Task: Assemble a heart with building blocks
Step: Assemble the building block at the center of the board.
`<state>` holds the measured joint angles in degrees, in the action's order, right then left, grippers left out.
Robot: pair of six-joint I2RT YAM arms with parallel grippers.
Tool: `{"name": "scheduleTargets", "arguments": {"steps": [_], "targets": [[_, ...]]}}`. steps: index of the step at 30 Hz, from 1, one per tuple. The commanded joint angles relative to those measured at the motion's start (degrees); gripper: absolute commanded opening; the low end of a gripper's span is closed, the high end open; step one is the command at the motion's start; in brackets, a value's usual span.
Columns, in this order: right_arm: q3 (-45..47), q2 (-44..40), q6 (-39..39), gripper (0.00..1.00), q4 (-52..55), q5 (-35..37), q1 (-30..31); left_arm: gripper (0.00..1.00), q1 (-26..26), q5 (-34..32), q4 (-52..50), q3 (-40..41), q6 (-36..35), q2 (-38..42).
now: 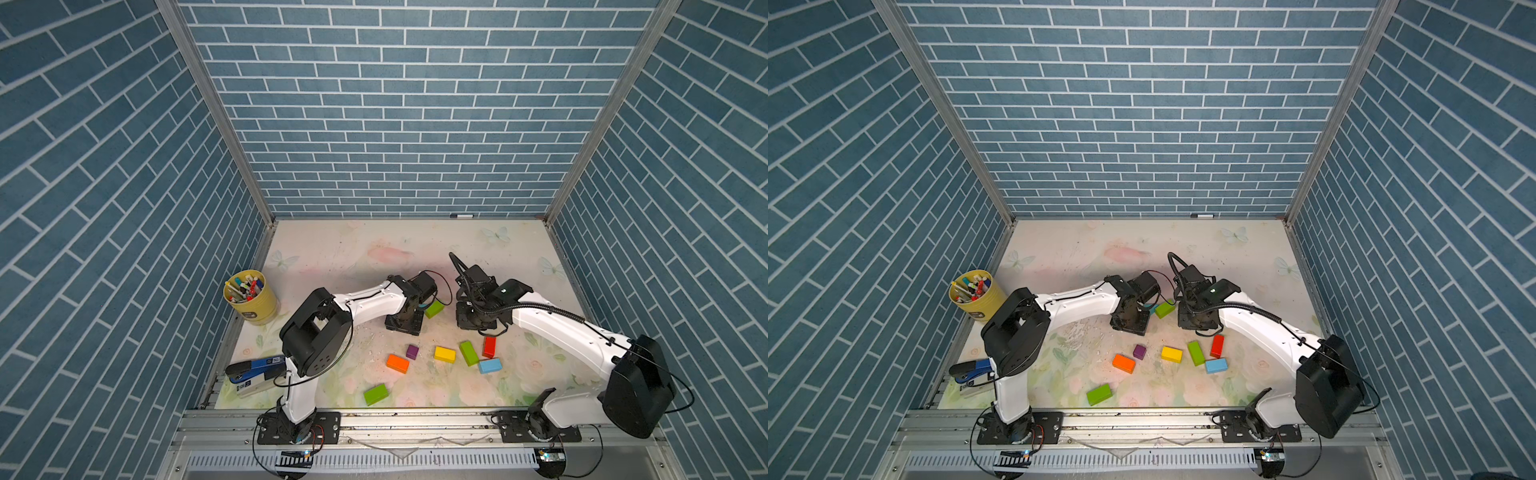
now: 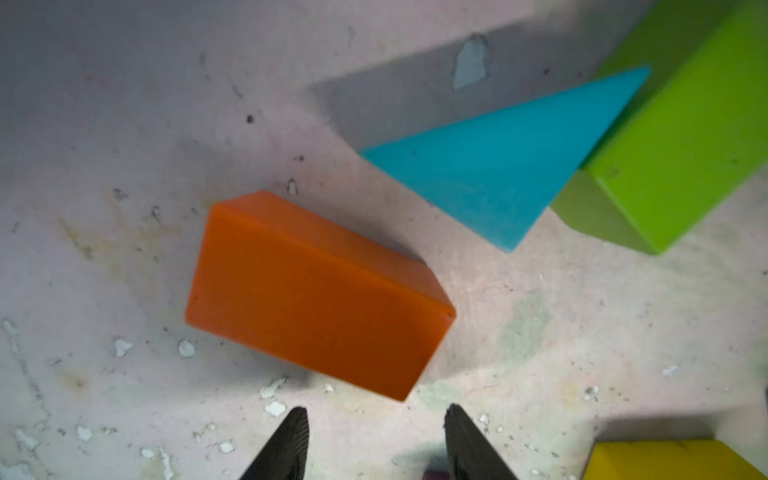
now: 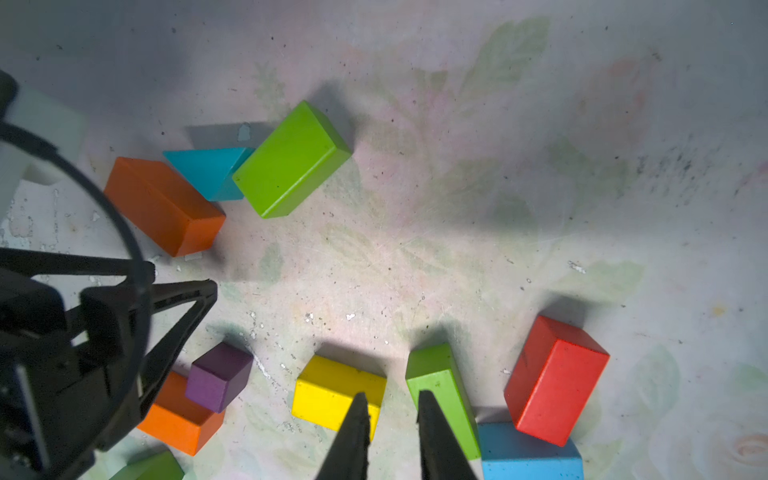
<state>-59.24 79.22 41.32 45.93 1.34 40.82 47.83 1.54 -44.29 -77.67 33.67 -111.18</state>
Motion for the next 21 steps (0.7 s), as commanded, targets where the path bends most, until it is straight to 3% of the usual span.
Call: {"name": "scheduleTargets", "arguments": {"steps": [1, 21], "targets": [[0.1, -1.2, 1.5, 0.24, 2.0, 1.3, -0.2, 0.52, -1.1, -2.3, -1.1, -1.8, 0.0, -0.6], [0.2, -0.7, 1.5, 0.24, 2.0, 1.4, -0.2, 0.45, -3.4, -3.6, 0.3, -4.3, -3.5, -2.4]]}}
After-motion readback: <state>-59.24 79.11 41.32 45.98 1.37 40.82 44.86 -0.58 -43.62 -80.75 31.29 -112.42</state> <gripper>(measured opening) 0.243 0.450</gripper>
